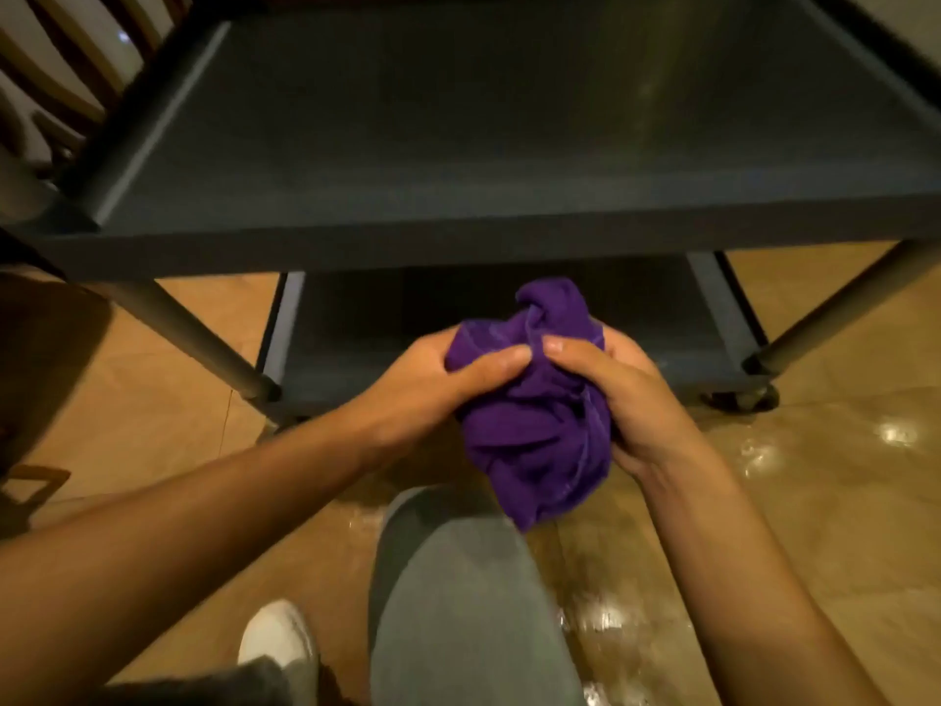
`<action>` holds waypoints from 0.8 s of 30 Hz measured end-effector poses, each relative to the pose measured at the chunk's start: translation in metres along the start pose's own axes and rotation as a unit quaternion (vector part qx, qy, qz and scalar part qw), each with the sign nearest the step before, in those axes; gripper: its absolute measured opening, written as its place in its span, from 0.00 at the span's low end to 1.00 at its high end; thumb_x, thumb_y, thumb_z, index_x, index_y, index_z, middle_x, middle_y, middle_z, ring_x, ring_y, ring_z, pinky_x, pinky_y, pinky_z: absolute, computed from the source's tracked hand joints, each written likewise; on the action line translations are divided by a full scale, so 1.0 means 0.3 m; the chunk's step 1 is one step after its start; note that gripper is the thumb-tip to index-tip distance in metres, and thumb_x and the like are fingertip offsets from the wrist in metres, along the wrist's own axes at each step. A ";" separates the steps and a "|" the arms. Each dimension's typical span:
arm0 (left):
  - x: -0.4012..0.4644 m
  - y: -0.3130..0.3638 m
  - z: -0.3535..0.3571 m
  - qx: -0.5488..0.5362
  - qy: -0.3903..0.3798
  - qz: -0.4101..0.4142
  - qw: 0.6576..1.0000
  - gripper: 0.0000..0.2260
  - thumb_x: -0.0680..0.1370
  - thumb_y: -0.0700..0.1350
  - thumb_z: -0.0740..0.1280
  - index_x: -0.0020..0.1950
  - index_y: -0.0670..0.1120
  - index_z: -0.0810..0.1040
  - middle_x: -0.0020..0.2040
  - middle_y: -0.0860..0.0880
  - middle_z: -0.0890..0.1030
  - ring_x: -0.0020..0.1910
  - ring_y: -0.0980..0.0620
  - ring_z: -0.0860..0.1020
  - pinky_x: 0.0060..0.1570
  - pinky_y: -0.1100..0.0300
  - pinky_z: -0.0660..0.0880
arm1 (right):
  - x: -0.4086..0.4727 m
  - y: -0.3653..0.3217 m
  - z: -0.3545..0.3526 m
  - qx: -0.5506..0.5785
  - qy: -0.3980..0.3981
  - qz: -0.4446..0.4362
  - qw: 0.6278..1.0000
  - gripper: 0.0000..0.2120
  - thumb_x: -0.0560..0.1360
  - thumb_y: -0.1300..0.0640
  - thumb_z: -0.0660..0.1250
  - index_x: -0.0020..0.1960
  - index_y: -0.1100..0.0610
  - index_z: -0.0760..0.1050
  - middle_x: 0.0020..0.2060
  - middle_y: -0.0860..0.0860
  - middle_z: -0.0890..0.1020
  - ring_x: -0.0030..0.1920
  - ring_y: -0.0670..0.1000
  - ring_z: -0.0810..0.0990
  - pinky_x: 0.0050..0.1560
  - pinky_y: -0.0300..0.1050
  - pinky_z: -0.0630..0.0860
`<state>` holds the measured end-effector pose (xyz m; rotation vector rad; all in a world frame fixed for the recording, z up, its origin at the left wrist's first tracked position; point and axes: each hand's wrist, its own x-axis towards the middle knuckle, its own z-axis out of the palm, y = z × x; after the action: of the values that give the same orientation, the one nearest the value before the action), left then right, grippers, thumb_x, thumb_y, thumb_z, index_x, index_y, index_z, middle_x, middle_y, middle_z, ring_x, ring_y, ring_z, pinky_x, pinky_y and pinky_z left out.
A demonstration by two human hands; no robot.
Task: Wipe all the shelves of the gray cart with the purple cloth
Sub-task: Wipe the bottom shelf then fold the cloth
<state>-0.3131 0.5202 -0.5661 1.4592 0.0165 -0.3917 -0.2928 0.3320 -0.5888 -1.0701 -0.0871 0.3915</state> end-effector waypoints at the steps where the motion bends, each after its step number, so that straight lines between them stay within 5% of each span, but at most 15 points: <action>1: 0.009 -0.025 -0.006 0.007 -0.001 0.001 1.000 0.18 0.70 0.52 0.75 0.57 0.47 0.81 0.51 0.51 0.87 0.51 0.56 0.85 0.48 0.65 0.79 | 0.005 0.042 -0.003 -0.007 0.018 0.001 1.000 0.11 0.72 0.61 0.71 0.54 0.57 0.83 0.47 0.54 0.87 0.47 0.50 0.86 0.49 0.42 0.82; 7: 0.099 -0.114 -0.103 0.134 0.013 0.053 0.990 0.19 0.71 0.48 0.79 0.59 0.51 0.79 0.51 0.59 0.86 0.51 0.62 0.84 0.48 0.70 0.77 | 0.120 0.157 -0.037 -0.061 0.069 0.014 0.996 0.17 0.68 0.55 0.76 0.56 0.59 0.82 0.50 0.57 0.88 0.51 0.54 0.87 0.51 0.46 0.82; 12: 0.128 -0.152 -0.145 0.266 0.042 0.134 0.954 0.22 0.73 0.44 0.78 0.64 0.44 0.78 0.58 0.49 0.83 0.57 0.57 0.82 0.59 0.61 0.78 | 0.180 0.200 -0.024 -0.086 0.102 0.048 0.990 0.22 0.67 0.44 0.77 0.57 0.54 0.82 0.53 0.55 0.88 0.54 0.53 0.87 0.52 0.45 0.82; 15: 0.124 -0.154 -0.158 0.263 0.057 0.166 0.949 0.18 0.75 0.40 0.76 0.63 0.43 0.79 0.56 0.48 0.83 0.56 0.54 0.82 0.59 0.56 0.79 | 0.175 0.221 -0.020 -0.022 0.092 0.055 0.994 0.26 0.70 0.46 0.76 0.63 0.59 0.80 0.57 0.59 0.86 0.59 0.56 0.85 0.59 0.49 0.81; 20: 0.107 -0.169 -0.144 0.181 0.063 0.187 0.964 0.13 0.76 0.35 0.74 0.60 0.42 0.80 0.53 0.52 0.84 0.53 0.60 0.83 0.52 0.67 0.77 | 0.112 0.258 -0.016 0.188 -0.003 0.098 0.977 0.28 0.66 0.47 0.79 0.62 0.59 0.83 0.62 0.61 0.83 0.62 0.59 0.82 0.66 0.56 0.77; 24: 0.082 -0.173 -0.154 0.248 0.102 0.211 0.940 0.13 0.78 0.39 0.73 0.62 0.42 0.80 0.58 0.46 0.83 0.58 0.54 0.82 0.61 0.54 0.78 | 0.117 0.268 0.029 0.229 -0.044 0.110 0.966 0.28 0.61 0.53 0.83 0.58 0.61 0.84 0.58 0.61 0.84 0.59 0.58 0.83 0.65 0.55 0.78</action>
<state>-0.2937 0.5557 -0.6278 1.9425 -0.2427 0.1242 -0.2844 0.3854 -0.6586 -0.6060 0.0436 0.6260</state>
